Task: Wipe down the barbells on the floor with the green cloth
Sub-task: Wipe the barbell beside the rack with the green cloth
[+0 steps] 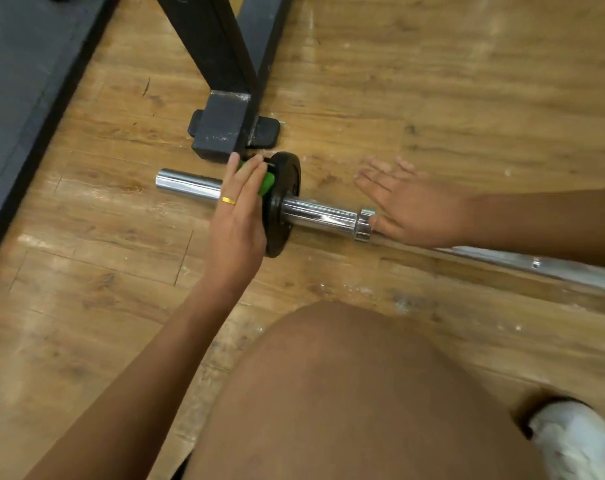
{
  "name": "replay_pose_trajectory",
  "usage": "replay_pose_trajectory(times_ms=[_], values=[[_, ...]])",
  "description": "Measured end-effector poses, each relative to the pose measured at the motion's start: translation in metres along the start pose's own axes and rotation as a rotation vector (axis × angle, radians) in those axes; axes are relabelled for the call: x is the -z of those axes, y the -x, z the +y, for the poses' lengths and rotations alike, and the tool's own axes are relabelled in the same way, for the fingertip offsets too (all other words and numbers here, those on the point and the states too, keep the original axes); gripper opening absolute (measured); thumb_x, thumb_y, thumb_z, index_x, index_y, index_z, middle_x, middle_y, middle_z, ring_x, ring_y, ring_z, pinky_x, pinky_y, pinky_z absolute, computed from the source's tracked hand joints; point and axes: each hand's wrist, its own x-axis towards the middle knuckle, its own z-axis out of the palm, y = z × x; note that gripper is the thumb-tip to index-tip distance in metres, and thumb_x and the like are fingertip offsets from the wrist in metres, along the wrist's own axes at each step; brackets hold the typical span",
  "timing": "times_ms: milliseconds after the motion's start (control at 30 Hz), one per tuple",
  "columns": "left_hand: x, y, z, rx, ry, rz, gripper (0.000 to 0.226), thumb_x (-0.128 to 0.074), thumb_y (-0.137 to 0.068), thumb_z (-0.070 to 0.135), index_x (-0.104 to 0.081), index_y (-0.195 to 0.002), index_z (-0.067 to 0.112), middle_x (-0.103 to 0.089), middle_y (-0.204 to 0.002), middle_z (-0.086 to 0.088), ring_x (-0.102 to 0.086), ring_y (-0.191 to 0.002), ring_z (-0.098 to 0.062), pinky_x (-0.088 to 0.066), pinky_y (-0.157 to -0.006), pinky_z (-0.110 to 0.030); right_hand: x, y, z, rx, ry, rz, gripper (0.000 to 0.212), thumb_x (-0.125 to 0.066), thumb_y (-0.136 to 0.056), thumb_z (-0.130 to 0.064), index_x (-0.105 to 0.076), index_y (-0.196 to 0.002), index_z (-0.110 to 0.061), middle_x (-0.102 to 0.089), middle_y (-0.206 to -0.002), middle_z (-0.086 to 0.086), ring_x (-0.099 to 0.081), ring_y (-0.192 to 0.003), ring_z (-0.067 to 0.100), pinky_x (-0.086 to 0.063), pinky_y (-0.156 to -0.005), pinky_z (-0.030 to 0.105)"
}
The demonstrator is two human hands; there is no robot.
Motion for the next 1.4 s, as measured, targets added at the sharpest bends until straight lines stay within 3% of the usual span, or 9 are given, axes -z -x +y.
replay_pose_trajectory(times_ms=[100,200,367,467,700,900,1100,1400], values=[[-0.017,0.000,0.033,-0.098,0.049,0.034,0.046,-0.039,-0.099,-0.013,-0.046,-0.143,-0.009,-0.043,-0.153,-0.020,-0.022,-0.152,-0.037,-0.031,-0.122,-0.047,0.014,0.042,0.023,0.022,-0.016,-0.032,0.074,-0.024,-0.101,-0.047,-0.003,-0.160,-0.007,-0.011,-0.167,0.012,0.003,-0.155,0.025,-0.004,-0.124,0.037],[-0.040,0.001,0.051,-0.119,0.049,-0.016,0.061,-0.041,-0.087,-0.026,-0.045,-0.145,-0.007,-0.042,-0.153,-0.019,-0.021,-0.152,-0.035,-0.021,-0.125,-0.034,-0.004,0.074,0.033,-0.030,-0.095,-0.038,0.074,-0.026,-0.101,-0.047,-0.007,-0.159,-0.007,-0.013,-0.167,0.012,0.002,-0.155,0.024,-0.006,-0.124,0.036],[-0.078,0.005,0.038,0.023,-0.063,-0.202,0.069,-0.044,-0.086,-0.023,-0.043,-0.149,0.003,-0.040,-0.157,-0.011,-0.020,-0.154,-0.025,-0.018,-0.120,-0.022,-0.078,0.107,0.042,-0.217,-0.229,0.001,0.081,-0.012,-0.093,-0.057,-0.012,-0.159,-0.009,-0.013,-0.167,0.011,0.001,-0.155,0.024,-0.006,-0.123,0.038],[-0.092,0.010,0.018,0.106,-0.164,-0.285,0.066,-0.046,-0.093,-0.017,-0.037,-0.154,0.009,-0.034,-0.161,-0.005,-0.014,-0.155,-0.021,-0.026,-0.117,-0.028,-0.118,0.123,0.047,-0.313,-0.258,0.011,0.082,-0.004,-0.097,-0.064,-0.012,-0.160,-0.012,-0.011,-0.167,0.009,-0.001,-0.155,0.023,-0.005,-0.124,0.041],[-0.094,0.016,0.008,0.107,-0.220,-0.334,0.053,-0.041,-0.103,-0.003,-0.035,-0.154,0.007,-0.034,-0.161,-0.009,-0.018,-0.154,-0.022,-0.012,-0.121,-0.025,-0.142,0.159,0.085,-0.374,-0.215,0.068,0.090,-0.011,-0.094,-0.072,-0.029,-0.156,-0.009,-0.033,-0.160,0.014,-0.021,-0.152,0.028,-0.018,-0.122,0.050],[-0.089,0.014,0.009,0.097,-0.219,-0.355,0.050,-0.039,-0.106,0.002,-0.032,-0.155,0.006,-0.032,-0.162,-0.011,-0.017,-0.155,-0.023,-0.011,-0.121,-0.024,-0.143,0.168,0.082,-0.421,-0.229,0.085,0.087,-0.014,-0.096,-0.069,-0.030,-0.154,-0.005,-0.039,-0.157,0.015,-0.024,-0.151,0.026,-0.017,-0.122,0.043],[-0.095,0.016,0.011,0.098,-0.182,-0.276,0.050,-0.039,-0.107,0.008,-0.028,-0.155,-0.001,-0.029,-0.162,-0.018,-0.021,-0.153,-0.027,-0.006,-0.122,-0.016,-0.145,0.167,0.087,-0.383,-0.202,0.125,0.085,-0.015,-0.098,-0.064,-0.026,-0.156,-0.003,-0.034,-0.160,0.015,-0.019,-0.153,0.026,-0.022,-0.122,0.044],[-0.096,0.016,0.007,0.102,-0.202,-0.310,0.049,-0.038,-0.107,0.009,-0.031,-0.155,0.001,-0.030,-0.161,-0.016,-0.018,-0.154,-0.027,-0.014,-0.124,-0.027,-0.155,0.166,0.089,-0.365,-0.177,0.206,0.084,-0.017,-0.098,-0.064,-0.031,-0.153,-0.002,-0.039,-0.156,0.017,-0.024,-0.151,0.029,-0.025,-0.119,0.050]])
